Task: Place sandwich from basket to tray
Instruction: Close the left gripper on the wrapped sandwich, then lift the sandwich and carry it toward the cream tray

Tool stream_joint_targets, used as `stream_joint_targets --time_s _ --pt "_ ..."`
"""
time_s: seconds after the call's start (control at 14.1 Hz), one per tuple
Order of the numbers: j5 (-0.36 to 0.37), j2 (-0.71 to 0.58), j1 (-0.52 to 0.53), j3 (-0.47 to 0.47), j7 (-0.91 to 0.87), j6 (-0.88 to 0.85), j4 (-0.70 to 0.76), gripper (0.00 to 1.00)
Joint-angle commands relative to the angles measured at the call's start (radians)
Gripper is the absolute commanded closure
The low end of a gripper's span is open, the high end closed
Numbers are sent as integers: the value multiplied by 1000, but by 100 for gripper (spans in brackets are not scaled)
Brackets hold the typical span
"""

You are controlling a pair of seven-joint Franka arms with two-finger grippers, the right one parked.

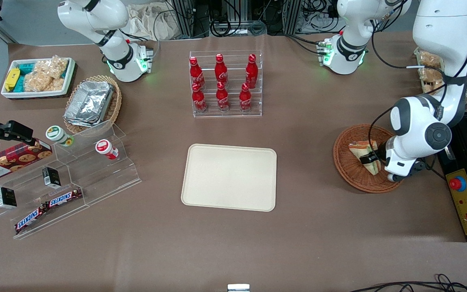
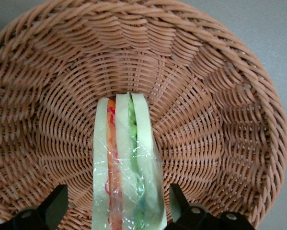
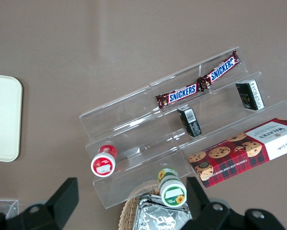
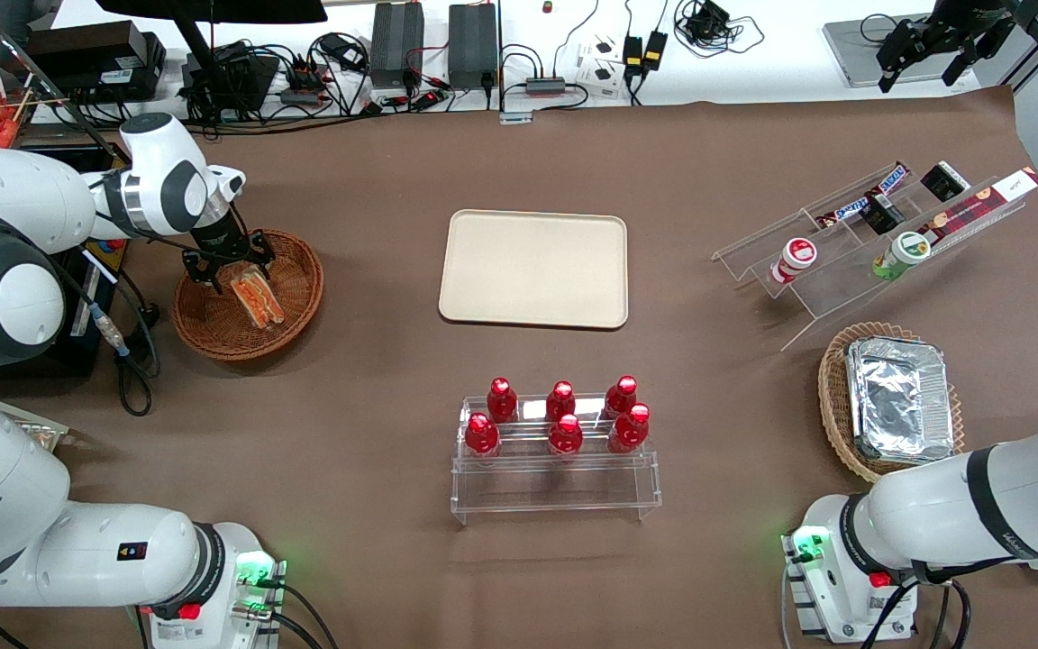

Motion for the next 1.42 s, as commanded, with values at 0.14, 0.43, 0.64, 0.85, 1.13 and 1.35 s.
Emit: stream_joint_targets --time_s 0.14,0.43,0.64,0.85,1.13,1.35 --pt "-15 0 -4 -4 -19 28 -30 14" --pt "-18 2 -4 -6 -20 17 -23 35" --pt "-24 -11 -7 -9 -42 -13 -7 58" --pt "-16 -41 -8 -39 -31 -146 61 70" --pt "-13 -47 -8 -59 -39 -387 235 83" --pt "-15 -44 -10 -76 -43 -571 389 83"
